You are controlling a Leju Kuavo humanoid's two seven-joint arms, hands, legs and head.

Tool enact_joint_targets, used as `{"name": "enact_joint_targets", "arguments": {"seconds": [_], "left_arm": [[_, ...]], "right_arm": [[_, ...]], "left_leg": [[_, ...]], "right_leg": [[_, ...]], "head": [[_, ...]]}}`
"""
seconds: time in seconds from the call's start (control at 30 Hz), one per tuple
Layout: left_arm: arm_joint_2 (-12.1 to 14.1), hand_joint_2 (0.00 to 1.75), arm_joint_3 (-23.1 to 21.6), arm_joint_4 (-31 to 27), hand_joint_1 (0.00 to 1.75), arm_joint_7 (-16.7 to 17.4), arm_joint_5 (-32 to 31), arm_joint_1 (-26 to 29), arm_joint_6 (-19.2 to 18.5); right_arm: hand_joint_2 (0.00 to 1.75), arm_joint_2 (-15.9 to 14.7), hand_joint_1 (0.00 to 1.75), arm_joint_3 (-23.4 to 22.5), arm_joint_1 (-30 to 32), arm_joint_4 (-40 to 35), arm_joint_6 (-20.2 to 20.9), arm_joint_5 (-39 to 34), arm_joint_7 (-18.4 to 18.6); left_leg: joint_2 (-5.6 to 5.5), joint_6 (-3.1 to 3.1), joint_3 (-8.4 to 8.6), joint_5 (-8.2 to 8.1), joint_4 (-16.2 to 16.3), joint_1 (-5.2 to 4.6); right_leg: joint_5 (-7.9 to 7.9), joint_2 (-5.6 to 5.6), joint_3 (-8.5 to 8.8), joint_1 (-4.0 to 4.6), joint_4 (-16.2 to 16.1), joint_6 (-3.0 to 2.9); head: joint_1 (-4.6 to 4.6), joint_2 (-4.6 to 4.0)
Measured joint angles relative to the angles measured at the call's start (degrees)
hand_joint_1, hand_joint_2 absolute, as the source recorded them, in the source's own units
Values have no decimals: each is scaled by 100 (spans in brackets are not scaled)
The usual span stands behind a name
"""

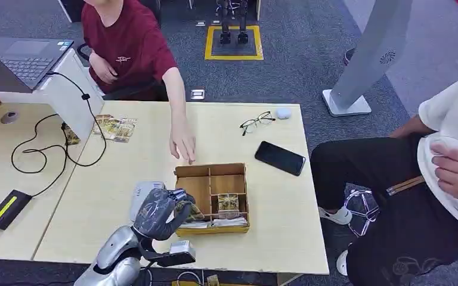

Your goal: Pass the card to the sensor for recognition and then transmit it.

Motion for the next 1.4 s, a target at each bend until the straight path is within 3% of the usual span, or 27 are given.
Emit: {"name": "enact_joint_targets", "arguments": {"seconds": [0.17, 0.37, 0.57, 1.1, 1.13, 1.17, 1.4], "left_arm": [[288, 175, 255, -614, 175, 146, 46, -311, -155], [446, 175, 516, -703, 175, 479, -322, -761, -139], [455, 175, 607, -476, 175, 830, -647, -1197, 5], [452, 175, 772, 114, 175, 990, -763, -1649, 180], [452, 175, 785, 134, 159, 988, -765, -1649, 184], [452, 175, 800, 158, 2, 979, -767, -1648, 195], [466, 175, 962, 208, 0, 1031, -848, -1515, 472]], "right_arm": [[175, 4, 0, -52, 9, 0, 15, 20, -33], [175, 9, 0, -61, -5, -2, 70, 81, 44], [175, 22, 0, -61, -46, -44, 138, 221, 146], [175, 48, 0, -61, -67, -81, 149, 280, 160], [175, 48, 0, -61, -67, -81, 149, 293, 160], [175, 48, 0, -61, -66, -81, 146, 313, 155], [175, 48, 0, -53, -57, -79, 136, 367, 101]], "left_leg": [[0, 1, 0, 5, 0, 1], [0, 2, 0, 7, 0, 0], [2, 2, 1, 7, 1, 0], [1, 1, 1, 8, 1, 0], [1, 1, 0, 8, 1, 0], [1, 1, 0, 8, 1, 0], [2, 2, -3, 7, 1, 0]], "right_leg": [[2, 0, 0, 0, 2, -2], [4, 0, 1, 0, 3, -1], [9, 4, -2, 0, 3, -2], [9, 3, -2, 0, 3, -2], [9, 4, -2, 0, 3, -2], [8, 4, -2, 0, 3, -2], [8, 4, -2, 0, 3, -2]], "head": [[-2, 0], [0, 0], [-4, 0], [-2, 0], [-2, 0], [-2, 0], [-2, 0]]}}
